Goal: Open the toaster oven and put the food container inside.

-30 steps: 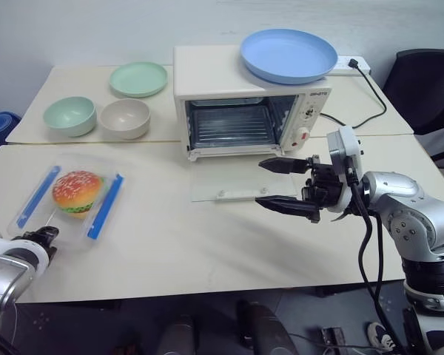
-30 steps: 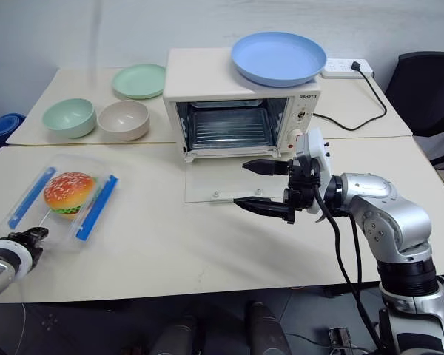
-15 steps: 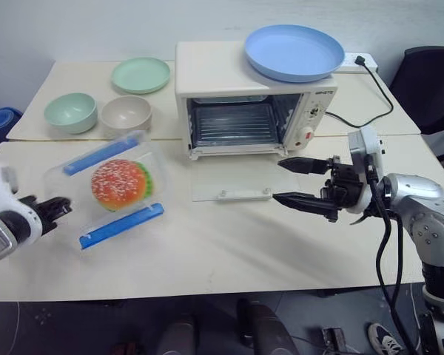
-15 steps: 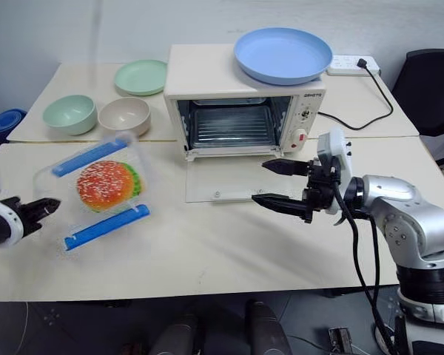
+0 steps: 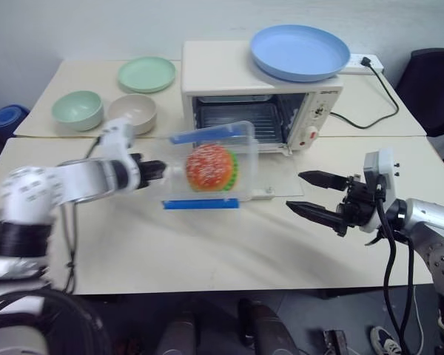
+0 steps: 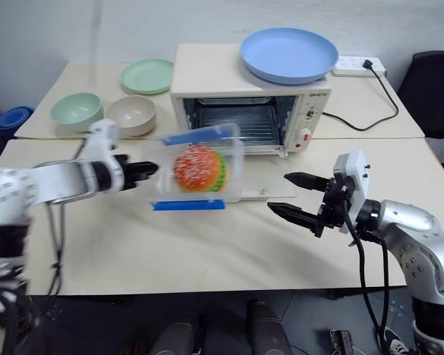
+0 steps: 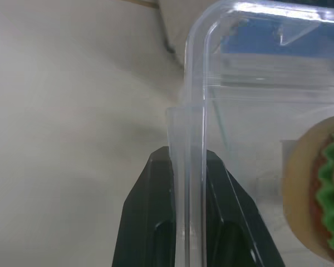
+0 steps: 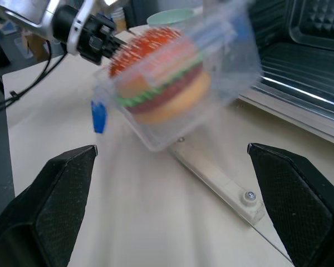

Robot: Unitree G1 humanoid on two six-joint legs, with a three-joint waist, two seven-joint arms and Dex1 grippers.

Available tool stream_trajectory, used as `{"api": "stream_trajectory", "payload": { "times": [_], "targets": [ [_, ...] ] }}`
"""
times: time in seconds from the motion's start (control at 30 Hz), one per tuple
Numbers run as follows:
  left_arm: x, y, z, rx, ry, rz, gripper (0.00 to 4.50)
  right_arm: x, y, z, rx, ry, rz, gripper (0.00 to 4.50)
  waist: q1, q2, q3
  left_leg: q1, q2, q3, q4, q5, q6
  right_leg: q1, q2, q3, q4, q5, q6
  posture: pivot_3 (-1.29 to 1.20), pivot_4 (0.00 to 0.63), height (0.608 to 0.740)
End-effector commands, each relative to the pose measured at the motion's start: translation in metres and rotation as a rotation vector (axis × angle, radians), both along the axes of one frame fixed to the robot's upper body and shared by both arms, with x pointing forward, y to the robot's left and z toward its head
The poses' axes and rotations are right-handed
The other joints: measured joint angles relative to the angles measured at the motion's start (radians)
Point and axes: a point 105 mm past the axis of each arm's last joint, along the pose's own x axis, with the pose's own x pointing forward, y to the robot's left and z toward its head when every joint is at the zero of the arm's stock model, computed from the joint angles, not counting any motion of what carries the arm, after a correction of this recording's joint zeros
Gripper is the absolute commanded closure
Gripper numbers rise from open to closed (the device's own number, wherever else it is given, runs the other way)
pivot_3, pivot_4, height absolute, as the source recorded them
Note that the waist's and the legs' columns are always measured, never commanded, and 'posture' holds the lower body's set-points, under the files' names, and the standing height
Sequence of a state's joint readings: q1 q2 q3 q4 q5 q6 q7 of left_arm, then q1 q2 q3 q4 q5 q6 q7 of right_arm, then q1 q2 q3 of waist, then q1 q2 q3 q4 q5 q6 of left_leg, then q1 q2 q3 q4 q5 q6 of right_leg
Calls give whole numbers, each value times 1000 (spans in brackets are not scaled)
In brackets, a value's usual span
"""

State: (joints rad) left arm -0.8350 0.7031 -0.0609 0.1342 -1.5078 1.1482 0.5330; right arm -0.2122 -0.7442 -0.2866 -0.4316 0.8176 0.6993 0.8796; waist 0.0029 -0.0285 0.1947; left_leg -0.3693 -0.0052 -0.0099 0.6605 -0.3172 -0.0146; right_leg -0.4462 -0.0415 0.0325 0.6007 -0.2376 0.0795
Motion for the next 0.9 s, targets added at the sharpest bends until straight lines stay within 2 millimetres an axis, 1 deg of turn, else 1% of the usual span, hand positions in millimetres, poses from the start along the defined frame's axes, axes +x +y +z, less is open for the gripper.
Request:
{"api": "stream_trajectory", "payload": {
  "times": [0.03, 0.23, 0.27, 0.37, 0.43, 0.5, 0.53, 0.6, 0.63, 0.7, 0.77, 0.8, 0.87, 0.9],
  "targets": [
    [14, -8, 15, 16, -38, 14, 4144, -7, -5, 12, 8, -57, -34, 0, -3, 0, 0, 0, 0, 1, 1, 0, 0, 0, 0, 0, 1, 0, 0, 0, 150, 740],
    [29, -24, 18, -11, -22, 19, 4144, -5, -9, 11, 11, -61, -84, 0, 0, 0, 0, 1, -1, 1, 3, 1, 1, 0, 0, 0, 4, 0, 1, 0, 150, 740],
    [30, -26, 18, -15, -21, 20, 3605, -5, -10, 11, 11, -61, -89, 0, 2, 0, 0, 1, -1, 1, 3, 1, 2, 0, 0, 0, 4, 1, 1, 0, 150, 740],
    [32, -32, 22, -48, -23, 8, 2849, -4, -11, 10, 14, -64, -104, 0, 5, 0, 0, 1, -4, 0, 3, 4, 5, 1, 1, 0, 5, 2, 3, 0, 150, 740],
    [32, -34, 26, -75, -33, -6, 2259, -2, -11, 10, 11, -70, -116, 0, 7, 0, 0, 1, -4, 0, 4, 4, 5, 1, 1, 0, 5, 3, 4, 0, 150, 740],
    [31, -34, 33, -104, -54, -18, 1596, -1, -12, 10, 7, -73, -126, 0, 1, 0, 0, 1, -6, 0, 4, 5, 6, 1, 0, 1, 6, 4, 5, 0, 150, 740],
    [30, -32, 39, -133, -82, -23, 1371, 1, -12, 9, 5, -72, -128, 0, -2, 0, 0, 1, -6, 0, 4, 5, 6, 1, -1, 1, 6, 4, 5, 0, 150, 740],
    [27, -29, 48, -171, -122, -33, 1371, 2, -12, 9, 2, -70, -126, 0, -6, 0, 0, 1, -6, 0, 4, 5, 6, 1, -1, 1, 6, 4, 5, 0, 150, 740],
    [23, -28, 55, -224, -151, -59, 1371, 2, -10, 9, 3, -67, -117, 0, -6, 0, 0, 1, -4, 0, 4, 5, 5, 1, -2, 1, 6, 4, 5, 0, 150, 740],
    [14, -25, 70, -325, -211, -112, 1371, 1, -5, 9, 7, -65, -96, 0, -6, 0, 0, 1, -3, 0, 4, 4, 4, 1, -2, 1, 6, 4, 5, 0, 150, 740],
    [-2, -16, 89, -415, -327, -200, 1371, -2, 1, 10, 19, -59, -66, 0, -7, 0, 0, 1, -2, -1, 4, 5, 1, 0, -2, 1, 6, 3, 4, 0, 150, 740],
    [-9, -13, 94, -430, -368, -232, 1332, -3, 3, 10, 23, -57, -58, 176, -7, 0, 0, 1, -1, 0, 4, 5, 0, 0, -1, 1, 6, 3, 3, 0, 150, 740],
    [-31, -2, 103, -466, -469, -343, 1316, -6, 11, 9, 43, -32, -21, 498, -10, 0, 0, 1, -1, 0, 4, 6, -2, 0, -1, 1, 6, 3, 3, 0, 150, 740],
    [-39, 2, 104, -470, -497, -385, 1705, -8, 14, 8, 48, -21, -6, 783, -10, 0, 0, 2, 0, 1, 3, 6, -2, -1, -1, 1, 6, 2, 2, 0, 150, 740]
  ]
}}
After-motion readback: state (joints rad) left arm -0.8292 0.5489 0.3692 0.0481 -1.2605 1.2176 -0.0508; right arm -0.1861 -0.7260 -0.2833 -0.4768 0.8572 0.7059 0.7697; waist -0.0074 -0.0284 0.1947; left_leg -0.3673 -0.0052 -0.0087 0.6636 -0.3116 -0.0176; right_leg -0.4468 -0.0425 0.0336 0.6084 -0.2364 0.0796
